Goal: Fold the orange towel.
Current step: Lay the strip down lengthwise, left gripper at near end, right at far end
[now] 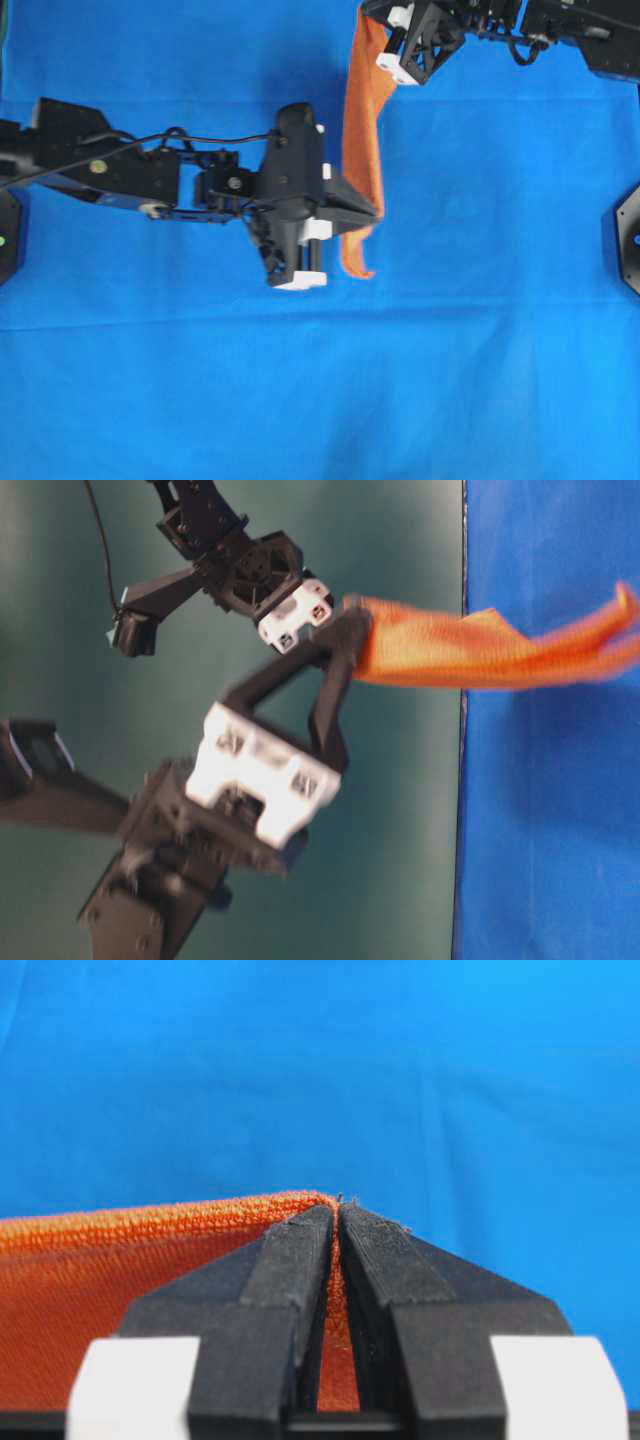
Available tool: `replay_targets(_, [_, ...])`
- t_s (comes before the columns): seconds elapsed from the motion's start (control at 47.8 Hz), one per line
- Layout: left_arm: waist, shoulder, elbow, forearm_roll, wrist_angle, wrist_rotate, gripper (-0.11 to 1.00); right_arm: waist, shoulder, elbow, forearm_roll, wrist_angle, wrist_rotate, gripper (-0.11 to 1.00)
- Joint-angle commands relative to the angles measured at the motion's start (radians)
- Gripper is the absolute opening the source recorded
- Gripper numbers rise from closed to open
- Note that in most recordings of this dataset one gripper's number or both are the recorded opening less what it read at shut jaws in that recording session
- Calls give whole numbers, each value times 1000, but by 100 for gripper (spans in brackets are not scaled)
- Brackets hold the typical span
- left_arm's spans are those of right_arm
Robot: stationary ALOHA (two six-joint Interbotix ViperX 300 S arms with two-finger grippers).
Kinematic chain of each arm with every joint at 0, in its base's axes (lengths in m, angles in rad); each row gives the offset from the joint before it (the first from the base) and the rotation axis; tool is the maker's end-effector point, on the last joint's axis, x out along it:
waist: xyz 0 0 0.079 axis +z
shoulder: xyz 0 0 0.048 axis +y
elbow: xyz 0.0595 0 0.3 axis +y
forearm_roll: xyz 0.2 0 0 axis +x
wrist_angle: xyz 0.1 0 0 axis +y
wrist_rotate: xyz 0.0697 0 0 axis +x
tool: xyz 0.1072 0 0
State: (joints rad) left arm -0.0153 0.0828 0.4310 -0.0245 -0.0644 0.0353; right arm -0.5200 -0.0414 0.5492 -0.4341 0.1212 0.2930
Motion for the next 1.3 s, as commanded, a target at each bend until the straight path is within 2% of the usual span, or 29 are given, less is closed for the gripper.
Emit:
replay_targets(0.0, [-37, 32, -97, 2, -26, 14, 3, -18, -54, 21, -3, 2, 2, 3])
replay_targets(0.23, [-69, 192, -318, 2, -26, 48, 3, -21, -158, 138, -3, 5, 2, 3])
replay_targets(0.398, [-77, 249, -364, 2, -20, 46, 3, -21, -183, 172, -3, 3, 0, 3])
replay_targets(0.502, [-75, 241, -325, 0, -21, 31, 3, -20, -167, 164, -5, -11, -2, 3])
replay_targets(0.67, [-81, 192, -189, -5, -64, -8, 3, -5, -98, 126, -9, -87, -21, 3])
replay_targets(0.9, [-89, 120, 51, -5, -193, -150, 3, 32, 26, 37, -20, -173, -35, 3])
replay_targets(1.026, [-95, 80, 152, -5, -236, -195, 3, 46, 77, -6, -35, -183, -37, 3])
replay_targets(1.13, [-100, 57, 207, -5, -250, -209, 3, 54, 101, -32, -41, -183, -37, 3])
replay_targets(1.277, [-100, 52, 232, -5, -252, -210, 3, 54, 114, -41, -41, -181, -37, 3])
